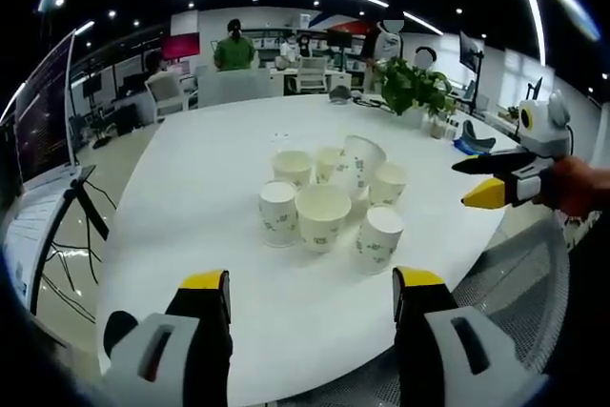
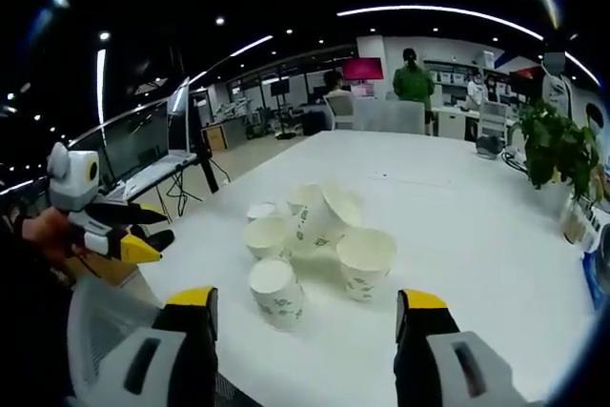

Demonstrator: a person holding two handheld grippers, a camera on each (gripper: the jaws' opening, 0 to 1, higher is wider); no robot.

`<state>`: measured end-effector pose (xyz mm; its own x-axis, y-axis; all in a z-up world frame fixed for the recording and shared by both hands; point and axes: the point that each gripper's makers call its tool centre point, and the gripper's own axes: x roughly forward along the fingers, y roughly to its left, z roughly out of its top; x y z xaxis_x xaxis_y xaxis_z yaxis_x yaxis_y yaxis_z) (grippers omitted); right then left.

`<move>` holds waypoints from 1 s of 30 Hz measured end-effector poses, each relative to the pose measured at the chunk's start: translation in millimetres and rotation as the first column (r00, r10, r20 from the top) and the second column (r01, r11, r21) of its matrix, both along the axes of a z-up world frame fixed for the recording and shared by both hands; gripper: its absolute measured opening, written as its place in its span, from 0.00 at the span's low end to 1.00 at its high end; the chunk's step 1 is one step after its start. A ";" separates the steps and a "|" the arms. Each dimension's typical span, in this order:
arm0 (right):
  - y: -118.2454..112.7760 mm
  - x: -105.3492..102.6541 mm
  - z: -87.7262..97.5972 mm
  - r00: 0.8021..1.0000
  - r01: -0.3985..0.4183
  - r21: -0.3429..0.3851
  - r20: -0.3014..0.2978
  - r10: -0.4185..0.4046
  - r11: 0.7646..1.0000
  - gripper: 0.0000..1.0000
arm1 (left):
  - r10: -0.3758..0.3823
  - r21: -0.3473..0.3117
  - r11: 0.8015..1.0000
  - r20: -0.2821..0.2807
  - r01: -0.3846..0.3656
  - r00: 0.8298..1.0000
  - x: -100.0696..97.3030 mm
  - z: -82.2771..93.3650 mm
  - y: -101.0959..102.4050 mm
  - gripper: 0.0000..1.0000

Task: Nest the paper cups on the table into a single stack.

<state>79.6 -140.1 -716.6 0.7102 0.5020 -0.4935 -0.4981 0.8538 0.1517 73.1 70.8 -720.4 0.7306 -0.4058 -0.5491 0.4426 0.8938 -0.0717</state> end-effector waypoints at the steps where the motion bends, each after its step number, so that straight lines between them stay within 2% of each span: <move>1: -0.3 0.4 0.1 1.000 0.001 -0.001 0.001 -0.001 1.000 0.77 | 0.000 -0.001 1.000 0.001 0.000 1.000 0.1 0.7 -0.5 0.68; 14: -0.4 14.1 7.4 1.000 -0.016 -0.010 0.015 0.016 1.000 0.76 | 0.013 -0.008 1.000 0.004 -0.013 1.000 2.2 1.1 3.4 0.68; 17: 4.0 22.1 15.0 0.999 -0.030 -0.002 0.026 0.030 1.000 0.75 | 0.016 -0.011 1.000 0.003 -0.016 1.000 1.0 1.1 4.0 0.68; 26: 21.3 49.3 23.1 0.995 -0.088 0.024 0.042 0.087 0.996 0.69 | 0.030 -0.019 0.999 0.005 -0.030 1.000 0.5 0.8 8.3 0.67; 30: 23.9 62.0 20.1 0.993 -0.116 0.009 0.033 0.116 0.993 0.67 | 0.034 -0.020 0.999 0.006 -0.034 0.999 0.6 0.4 10.1 0.68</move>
<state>141.6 -116.1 -696.5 0.6625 0.5868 -0.4656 -0.5982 0.7886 0.1428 73.7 81.0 -720.0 0.7475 -0.3919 -0.5364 0.4128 0.9066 -0.0872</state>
